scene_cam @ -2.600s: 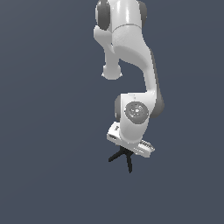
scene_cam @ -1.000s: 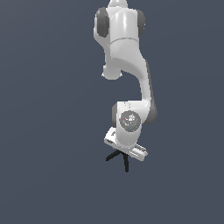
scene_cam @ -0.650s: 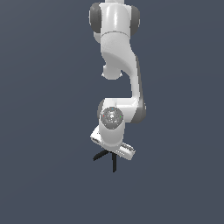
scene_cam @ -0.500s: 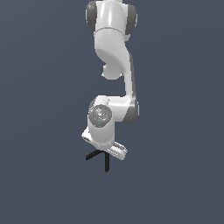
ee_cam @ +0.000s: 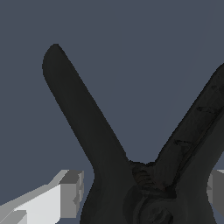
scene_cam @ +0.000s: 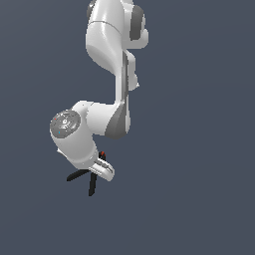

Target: Pick up the object and move it to a goal position.

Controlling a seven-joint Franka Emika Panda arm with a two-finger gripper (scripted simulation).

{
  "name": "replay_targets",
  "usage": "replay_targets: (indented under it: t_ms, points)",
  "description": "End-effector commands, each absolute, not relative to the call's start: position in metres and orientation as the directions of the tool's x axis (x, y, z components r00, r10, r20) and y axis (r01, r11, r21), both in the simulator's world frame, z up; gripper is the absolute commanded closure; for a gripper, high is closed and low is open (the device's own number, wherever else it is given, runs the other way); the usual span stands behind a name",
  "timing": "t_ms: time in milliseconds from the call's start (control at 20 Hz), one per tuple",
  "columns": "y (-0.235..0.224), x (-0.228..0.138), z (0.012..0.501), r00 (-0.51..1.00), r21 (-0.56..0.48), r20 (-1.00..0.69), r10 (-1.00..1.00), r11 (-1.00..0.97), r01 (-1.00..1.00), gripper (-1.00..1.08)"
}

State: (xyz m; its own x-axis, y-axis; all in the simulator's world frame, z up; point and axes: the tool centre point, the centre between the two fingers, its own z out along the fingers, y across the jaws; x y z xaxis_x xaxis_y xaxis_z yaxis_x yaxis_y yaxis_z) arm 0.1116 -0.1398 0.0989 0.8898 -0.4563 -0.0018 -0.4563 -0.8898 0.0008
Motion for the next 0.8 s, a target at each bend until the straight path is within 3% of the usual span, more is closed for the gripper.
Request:
replay_targets:
  t_ms: [0, 350, 750]
  points:
    - [-0.163, 0.114, 0.109, 0.89, 0.0, 0.0, -0.455, -0.89, -0.455, 1.08]
    - [-0.201, 0.119, 0.124, 0.89, 0.0, 0.0, -0.455, -0.89, -0.455, 1.08]
    - [-0.21, 0.122, 0.127, 0.89, 0.0, 0.0, -0.455, -0.89, -0.455, 1.08]
